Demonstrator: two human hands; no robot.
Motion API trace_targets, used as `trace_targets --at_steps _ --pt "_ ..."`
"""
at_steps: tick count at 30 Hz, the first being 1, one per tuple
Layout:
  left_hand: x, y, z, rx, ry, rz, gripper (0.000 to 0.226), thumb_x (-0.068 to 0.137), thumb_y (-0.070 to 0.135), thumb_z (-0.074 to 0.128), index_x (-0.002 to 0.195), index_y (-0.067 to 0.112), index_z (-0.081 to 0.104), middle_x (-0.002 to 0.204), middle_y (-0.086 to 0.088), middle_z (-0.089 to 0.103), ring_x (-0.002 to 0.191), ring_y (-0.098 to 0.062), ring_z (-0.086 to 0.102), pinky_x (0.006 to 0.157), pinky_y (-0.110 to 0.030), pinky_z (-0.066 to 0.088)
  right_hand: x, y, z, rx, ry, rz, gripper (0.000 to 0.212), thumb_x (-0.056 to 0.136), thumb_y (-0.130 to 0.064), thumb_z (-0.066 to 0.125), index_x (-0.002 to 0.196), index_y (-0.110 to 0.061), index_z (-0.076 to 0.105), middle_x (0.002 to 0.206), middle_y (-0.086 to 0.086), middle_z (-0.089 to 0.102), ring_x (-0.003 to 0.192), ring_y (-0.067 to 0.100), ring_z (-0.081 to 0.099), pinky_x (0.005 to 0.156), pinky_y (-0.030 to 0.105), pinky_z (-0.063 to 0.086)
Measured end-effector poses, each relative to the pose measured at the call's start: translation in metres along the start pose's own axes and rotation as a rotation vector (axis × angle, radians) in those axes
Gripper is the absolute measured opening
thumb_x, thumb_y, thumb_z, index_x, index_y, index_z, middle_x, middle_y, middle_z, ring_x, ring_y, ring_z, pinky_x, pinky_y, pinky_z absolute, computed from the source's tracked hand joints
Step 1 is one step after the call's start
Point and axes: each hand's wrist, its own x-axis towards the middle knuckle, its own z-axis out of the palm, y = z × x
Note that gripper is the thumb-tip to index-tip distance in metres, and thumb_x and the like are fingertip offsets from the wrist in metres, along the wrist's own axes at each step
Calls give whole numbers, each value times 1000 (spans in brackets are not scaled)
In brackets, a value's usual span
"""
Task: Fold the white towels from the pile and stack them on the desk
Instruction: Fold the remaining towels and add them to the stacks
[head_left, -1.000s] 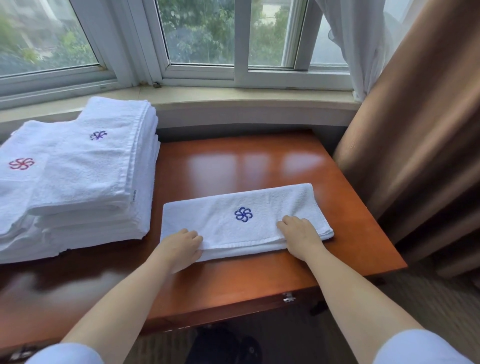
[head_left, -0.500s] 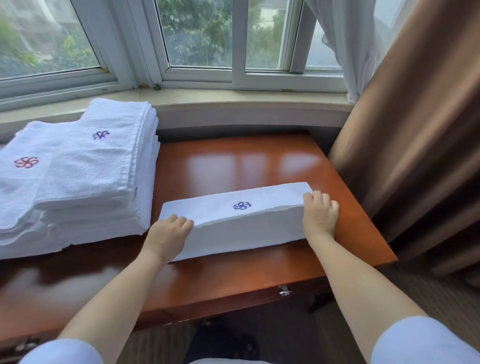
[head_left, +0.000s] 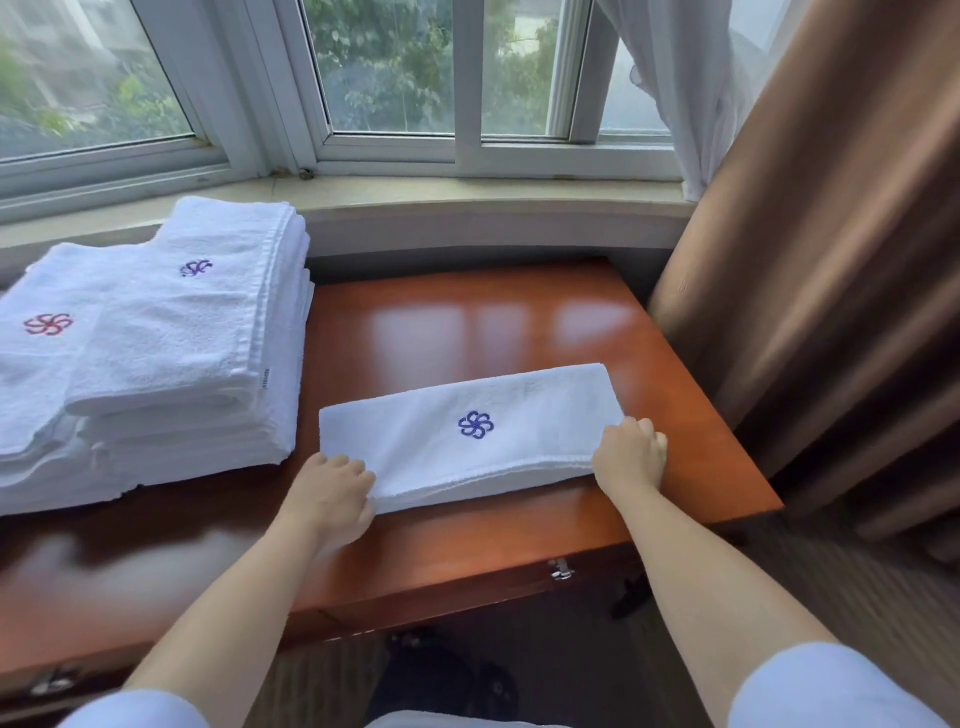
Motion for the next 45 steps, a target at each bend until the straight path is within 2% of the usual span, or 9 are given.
trace_targets --at_steps 2,7,12,15,19,25,29,35,45 --pt "-1 5 7 -121 -35 -108 46 89 40 29 67 15 61 73 -3 64 78 -27 60 72 -35 41 1 -1 7 50 -84 -10 26 89 -10 42 104 -17 63 112 2 57 111 22 45 96 32 32" --pt "21 8 21 -305 -53 -508 27 98 32 37 107 17 58 91 -8 68 88 -31 62 71 -34 46 4 -8 18 107 -119 18 30 95 -24 42 121 -16 54 125 5 51 120 23 42 101 34 32" --pt "42 3 26 -538 -40 -883 29 94 19 44 103 9 70 115 -14 53 108 -33 47 83 -38 46 19 -9 23 231 -111 234 44 92 -42 52 126 -14 51 132 9 45 124 26 39 105 37 27" --pt "55 -4 21 -802 -78 -1110 33 88 12 53 119 2 58 126 -21 45 109 -41 52 92 -42 47 33 -13 19 314 -196 419 62 85 -50 60 133 -16 41 130 12 50 124 29 41 102 39 27" --pt "67 -17 7 -1117 -220 -1329 70 77 9 74 136 -2 36 131 -21 49 116 -38 52 91 -40 45 54 -15 7 384 -322 523 25 83 -32 61 101 -18 53 114 6 62 117 26 48 94 36 27" --pt "73 -14 -23 -1363 -42 -1091 26 81 14 62 105 4 62 101 -13 66 96 -33 62 86 -40 52 56 -43 -23 558 -130 385 18 85 -10 48 102 -15 49 109 10 63 105 32 57 92 36 37" --pt "76 -13 -76 -1435 150 -920 27 68 35 56 85 15 58 85 -6 64 81 -25 64 72 -34 52 68 -76 -64 638 -37 251 9 89 -13 45 94 -19 39 102 11 65 93 34 59 76 32 42" --pt "82 -55 -129 -1485 382 -827 39 87 13 55 126 12 54 117 -9 62 108 -29 59 93 -40 48 77 -130 -132 731 87 55 8 89 -17 45 95 -18 40 102 9 64 92 35 59 81 35 45" --pt "26 -144 -206 -1660 670 -706 18 70 25 54 86 17 55 87 -6 64 81 -27 62 68 -32 50 53 -225 -232 848 360 -62 22 86 -13 52 107 -9 47 107 18 65 100 38 60 81 40 42"
